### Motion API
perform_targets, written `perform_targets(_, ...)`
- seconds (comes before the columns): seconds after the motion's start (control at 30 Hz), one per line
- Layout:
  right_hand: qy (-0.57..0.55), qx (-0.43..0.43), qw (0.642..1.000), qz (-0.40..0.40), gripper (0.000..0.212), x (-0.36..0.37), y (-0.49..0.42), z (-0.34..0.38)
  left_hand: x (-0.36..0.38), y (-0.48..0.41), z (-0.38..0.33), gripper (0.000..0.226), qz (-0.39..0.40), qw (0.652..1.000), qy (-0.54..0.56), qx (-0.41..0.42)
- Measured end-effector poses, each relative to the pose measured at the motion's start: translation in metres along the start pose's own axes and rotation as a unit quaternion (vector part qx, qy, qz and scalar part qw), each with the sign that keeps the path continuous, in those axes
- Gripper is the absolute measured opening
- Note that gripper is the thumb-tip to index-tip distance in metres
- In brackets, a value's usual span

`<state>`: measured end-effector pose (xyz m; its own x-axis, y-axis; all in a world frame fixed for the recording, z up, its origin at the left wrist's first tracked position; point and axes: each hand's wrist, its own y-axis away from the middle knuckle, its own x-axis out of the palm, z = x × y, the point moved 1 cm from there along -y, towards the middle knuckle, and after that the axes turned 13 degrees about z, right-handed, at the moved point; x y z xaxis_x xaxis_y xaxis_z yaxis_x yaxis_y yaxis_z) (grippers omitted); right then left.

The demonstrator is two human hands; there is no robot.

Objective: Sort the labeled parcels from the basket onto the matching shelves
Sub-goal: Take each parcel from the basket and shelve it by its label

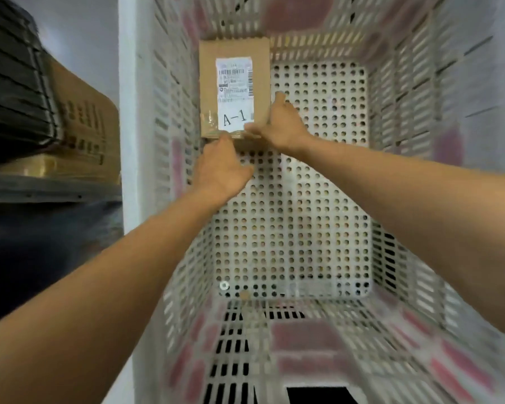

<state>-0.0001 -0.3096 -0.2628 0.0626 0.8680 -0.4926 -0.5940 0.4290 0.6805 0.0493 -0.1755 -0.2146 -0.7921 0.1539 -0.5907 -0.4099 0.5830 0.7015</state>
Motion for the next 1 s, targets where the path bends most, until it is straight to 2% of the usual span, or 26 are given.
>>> perform_targets(0.07,-0.105,0.031,0.994,-0.018,0.095,0.009,-0.016,0.008,-0.001,-0.004,0.006,0.056,-0.005,1.000,0.018,-0.012)
perform_targets(0.13,-0.168,0.061,0.984,0.005,0.103,0.015,-0.026,0.011,-0.003,-0.006,0.010,0.056,-0.009,1.000,0.026,-0.016)
perform_targets(0.2,-0.207,0.070,0.976,0.023,0.095,0.015,-0.030,0.007,-0.003,-0.006,0.011,0.055,-0.011,0.999,0.030,-0.017)
perform_targets(0.27,-0.218,0.062,0.974,0.016,0.077,0.014,-0.030,0.000,-0.004,-0.008,0.009,0.053,-0.012,0.999,0.038,-0.015)
perform_targets(0.3,-0.216,0.061,0.974,0.015,0.075,0.014,-0.028,-0.003,-0.005,-0.009,0.008,0.051,-0.014,0.999,0.045,-0.014)
perform_targets(0.47,-0.213,0.084,0.973,0.003,0.096,0.031,0.009,-0.035,0.002,-0.008,0.001,0.041,-0.021,0.994,0.105,-0.034)
perform_targets(0.57,-0.223,0.109,0.969,0.016,0.088,0.043,0.047,-0.065,0.017,-0.008,0.003,0.052,-0.011,0.993,0.103,-0.052)
perform_targets(0.63,-0.233,0.140,0.962,0.033,0.086,0.051,0.074,-0.093,0.030,-0.009,0.006,0.071,0.015,0.992,0.106,-0.072)
perform_targets(0.77,-0.236,0.180,0.951,0.093,0.122,0.071,0.110,-0.153,0.078,0.000,0.014,0.111,0.160,0.960,0.209,-0.098)
perform_targets(0.9,-0.289,0.137,0.944,0.078,0.105,0.067,0.132,-0.156,0.118,0.013,0.021,0.127,0.217,0.919,0.314,-0.093)
perform_targets(1.0,-0.333,0.095,0.937,0.057,0.093,0.070,0.130,-0.155,0.129,0.023,0.019,0.112,0.230,0.916,0.327,-0.027)
